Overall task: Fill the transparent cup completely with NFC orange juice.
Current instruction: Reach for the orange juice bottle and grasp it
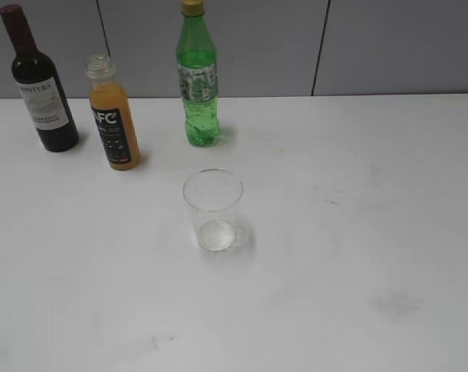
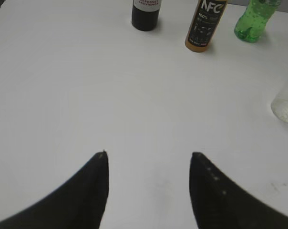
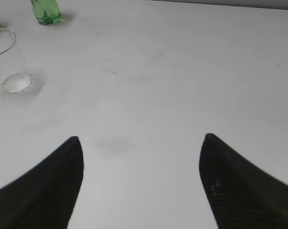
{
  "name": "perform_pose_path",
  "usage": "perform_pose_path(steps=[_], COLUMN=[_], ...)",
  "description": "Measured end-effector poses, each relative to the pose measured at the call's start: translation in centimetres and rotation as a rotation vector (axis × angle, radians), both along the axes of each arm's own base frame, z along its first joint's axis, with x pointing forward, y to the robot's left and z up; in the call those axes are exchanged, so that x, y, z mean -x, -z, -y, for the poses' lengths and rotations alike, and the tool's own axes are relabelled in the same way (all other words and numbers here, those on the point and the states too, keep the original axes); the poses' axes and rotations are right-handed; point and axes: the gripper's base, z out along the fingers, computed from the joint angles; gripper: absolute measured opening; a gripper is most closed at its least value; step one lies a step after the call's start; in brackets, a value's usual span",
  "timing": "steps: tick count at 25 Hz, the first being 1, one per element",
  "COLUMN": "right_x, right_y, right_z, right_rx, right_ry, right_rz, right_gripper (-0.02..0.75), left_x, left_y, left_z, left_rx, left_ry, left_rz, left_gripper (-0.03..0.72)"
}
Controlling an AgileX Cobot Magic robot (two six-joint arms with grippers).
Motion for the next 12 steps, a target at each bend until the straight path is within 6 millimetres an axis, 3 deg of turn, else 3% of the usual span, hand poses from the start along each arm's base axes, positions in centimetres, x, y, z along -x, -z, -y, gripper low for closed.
perform_pose_path(steps=[7,12], right_x=[0.0,0.0], right_y=[0.0,0.0], right_z=[0.0,0.0], right_rx=[0.0,0.0], right_ry=[0.0,0.0], right_rz=[0.0,0.0], right_gripper=[0.587,0.587], left_x=[-0.01,-0.02], left_y=[-0.02,-0.05], left_z=[0.01,0.11], left_rx=[0.001,0.012], left_ry=[0.0,0.007], left_rz=[0.002,0.005], left_gripper=[0.442,0.633])
